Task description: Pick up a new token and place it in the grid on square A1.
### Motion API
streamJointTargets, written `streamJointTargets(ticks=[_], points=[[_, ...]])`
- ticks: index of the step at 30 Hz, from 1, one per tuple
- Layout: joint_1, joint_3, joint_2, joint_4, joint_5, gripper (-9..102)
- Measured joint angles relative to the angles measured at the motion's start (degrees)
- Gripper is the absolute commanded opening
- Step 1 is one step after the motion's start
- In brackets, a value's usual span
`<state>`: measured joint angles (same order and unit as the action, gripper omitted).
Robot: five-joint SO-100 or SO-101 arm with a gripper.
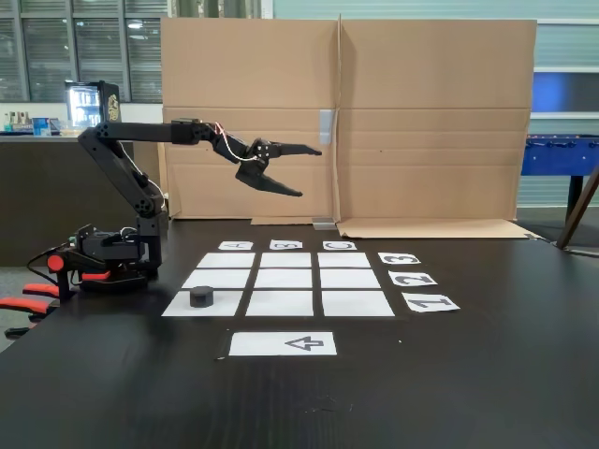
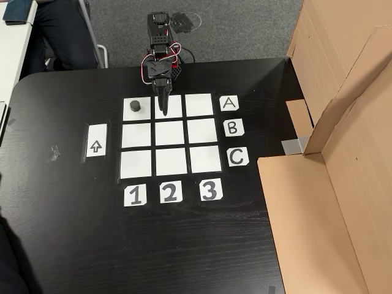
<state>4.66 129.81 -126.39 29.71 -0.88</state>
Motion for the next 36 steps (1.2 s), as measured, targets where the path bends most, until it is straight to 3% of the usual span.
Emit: streamJointTargets(ticks=[36], points=[[0.53, 10.11, -47.02, 18.28, 1.67, 37]])
